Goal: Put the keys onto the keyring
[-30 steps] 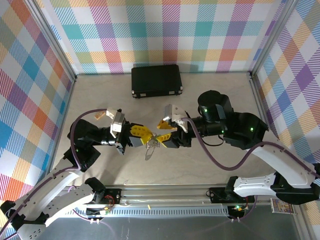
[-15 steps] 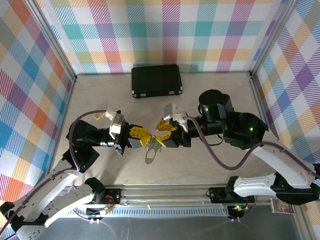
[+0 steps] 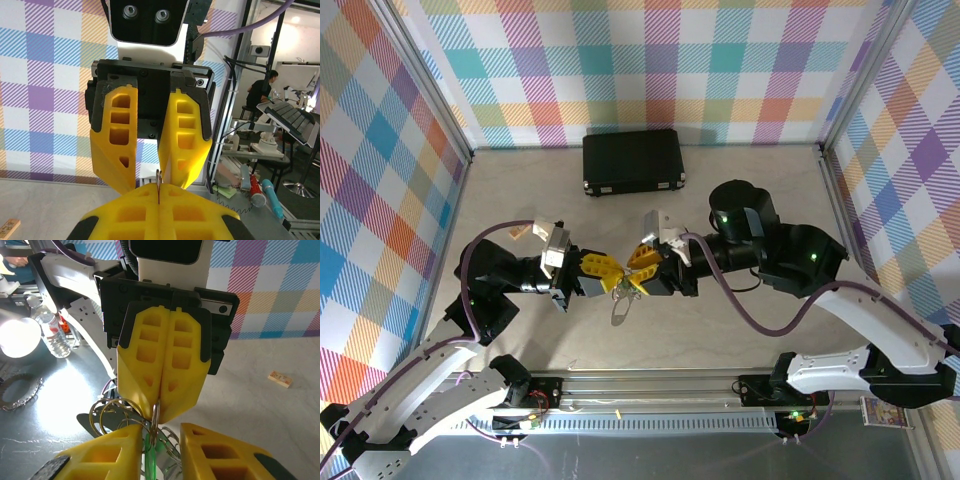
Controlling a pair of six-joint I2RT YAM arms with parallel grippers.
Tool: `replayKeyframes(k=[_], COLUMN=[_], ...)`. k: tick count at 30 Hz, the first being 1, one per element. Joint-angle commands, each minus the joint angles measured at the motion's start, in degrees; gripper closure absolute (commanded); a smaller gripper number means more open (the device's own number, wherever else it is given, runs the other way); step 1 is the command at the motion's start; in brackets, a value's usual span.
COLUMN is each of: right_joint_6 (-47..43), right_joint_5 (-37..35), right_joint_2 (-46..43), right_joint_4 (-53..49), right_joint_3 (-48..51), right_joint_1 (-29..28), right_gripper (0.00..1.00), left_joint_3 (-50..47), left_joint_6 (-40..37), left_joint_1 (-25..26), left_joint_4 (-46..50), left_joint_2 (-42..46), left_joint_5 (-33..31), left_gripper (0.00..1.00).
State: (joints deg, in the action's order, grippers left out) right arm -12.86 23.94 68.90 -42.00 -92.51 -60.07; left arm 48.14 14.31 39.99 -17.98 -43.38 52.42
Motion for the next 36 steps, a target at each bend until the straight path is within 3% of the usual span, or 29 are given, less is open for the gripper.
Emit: replayKeyframes(k=[1, 8, 10, 15, 19, 22, 29, 34, 36], right_joint_6=[0.59, -0.03, -0.94, -4.57, -8.22, -9.77, -11.57, -11.23, -10.67], right_joint_5=[1.27, 0.01, -1.03, -4.03, -4.57, -3.70, -2.28, -1.18, -0.87], right_joint_2=[0.35, 0.96, 1.52, 3.73, 7.85, 10.10, 13.08, 13.30, 12.64], right_joint_4=[1.81, 0.08, -1.94, -10.05, -19.40, -23.33, -26.35, -25.43, -24.27], right_joint_3=[0.75, 0.17, -0.91, -5.70, -12.58, -15.88, -19.32, -18.76, -17.88], right_joint_1=[0.12, 0.12, 0.08, 0.11, 0.10, 0.02, 0.00, 0.02, 0.03], right_gripper=[0.77, 0.99, 1.00, 1.00, 1.00, 1.00, 1.00, 1.00, 1.00], left_joint_3=[0.51, 0.70, 1.19, 5.98, 14.16, 18.23, 19.50, 17.25, 15.62], left_joint_6=[-0.93, -1.68, -2.68, -14.74, -28.02, -33.20, -35.24, -31.31, -28.51], left_joint_1=[0.53, 0.45, 0.50, 0.51, 0.50, 0.46, 0.51, 0.51, 0.53], left_joint_4=[-1.90, -0.81, 1.04, 20.18, 41.33, 48.38, 49.61, 44.24, 40.01], left_joint_2=[0.57, 0.49, 0.33, 0.63, -2.84, -5.27, -6.75, -6.35, -5.62], left_joint_5=[-0.12, 0.04, 0.13, -2.08, -3.82, -4.13, -4.82, -2.73, -1.92], left_gripper=[1.00, 1.00, 1.00, 0.99, 0.88, 0.87, 0.88, 1.00, 1.00])
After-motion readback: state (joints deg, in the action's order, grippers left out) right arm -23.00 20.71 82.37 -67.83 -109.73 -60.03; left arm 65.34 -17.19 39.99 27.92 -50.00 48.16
